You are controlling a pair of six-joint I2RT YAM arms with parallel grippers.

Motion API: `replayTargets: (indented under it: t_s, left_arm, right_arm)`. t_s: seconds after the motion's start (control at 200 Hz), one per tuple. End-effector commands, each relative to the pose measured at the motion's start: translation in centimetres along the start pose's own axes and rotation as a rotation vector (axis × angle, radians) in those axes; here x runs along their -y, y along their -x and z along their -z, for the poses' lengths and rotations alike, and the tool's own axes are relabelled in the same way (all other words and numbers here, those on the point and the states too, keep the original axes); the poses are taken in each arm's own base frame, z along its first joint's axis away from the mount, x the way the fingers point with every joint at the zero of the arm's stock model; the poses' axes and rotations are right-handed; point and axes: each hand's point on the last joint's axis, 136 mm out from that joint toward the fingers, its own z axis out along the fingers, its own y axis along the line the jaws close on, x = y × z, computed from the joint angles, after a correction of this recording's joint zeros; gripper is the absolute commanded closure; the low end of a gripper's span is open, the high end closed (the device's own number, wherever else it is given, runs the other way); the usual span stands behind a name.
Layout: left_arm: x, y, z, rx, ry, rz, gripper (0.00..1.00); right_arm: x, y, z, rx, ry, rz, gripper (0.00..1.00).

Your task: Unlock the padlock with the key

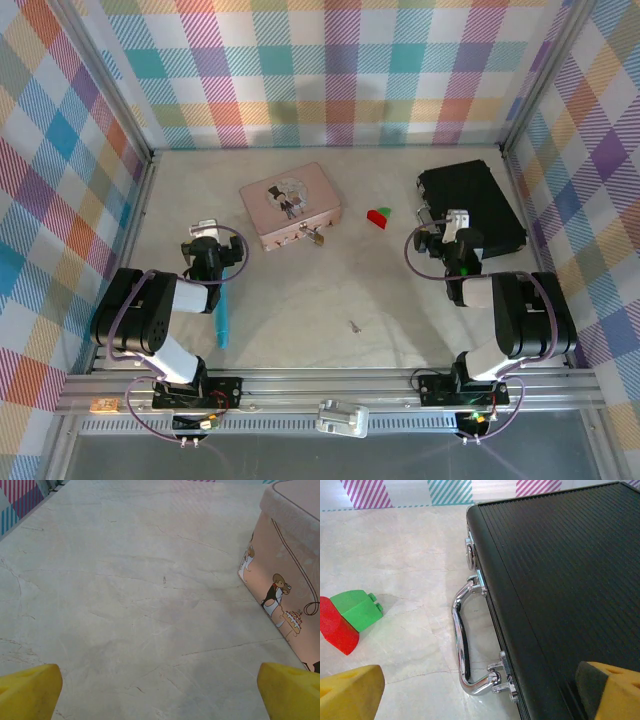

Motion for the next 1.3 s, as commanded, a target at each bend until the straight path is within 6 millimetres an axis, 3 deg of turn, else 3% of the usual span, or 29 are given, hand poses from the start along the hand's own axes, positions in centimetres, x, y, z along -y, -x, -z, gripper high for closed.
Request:
replayTargets:
  t_s: [0.0,0.875,1.035,1.125,1.21,1.295]
  left_arm:
    - [0.1,1.5,-0.2,0.042,-0.007,0.024,0.00]
    - [0.1,1.7,0.0,0.054,-0.007,0.023,0.00]
    - [-0.2,4.2,1.2,0.039,0.026,0.014,0.01]
    - [-1.0,7.3,2.5,0.027,0.076,0.059,0.00]
    - [-1.2,9.9,3.7,-0.019,0.092,0.139,0.00]
    - [-0.3,11.5,5.0,-0.090,0.051,0.220,0.00]
  right_arm:
    - [-0.1,0.3,-0.3,0.001,0.015,-0.018,0.01]
    - [-0.1,0.6,-0.2,0.007,0.008,-0.013,0.01]
    - [-1.0,2.6,1.1,-0.045,-0.016,0.026,0.01]
    - [-1.3,3.6,2.0,-0.143,-0.030,-0.062,0.04]
    - [-2.9,4.2,3.2,-0.244,-0.008,-0.165,0.09]
    - [-6.0,4.1,4.8,-0.339,0.061,-0.188,0.13]
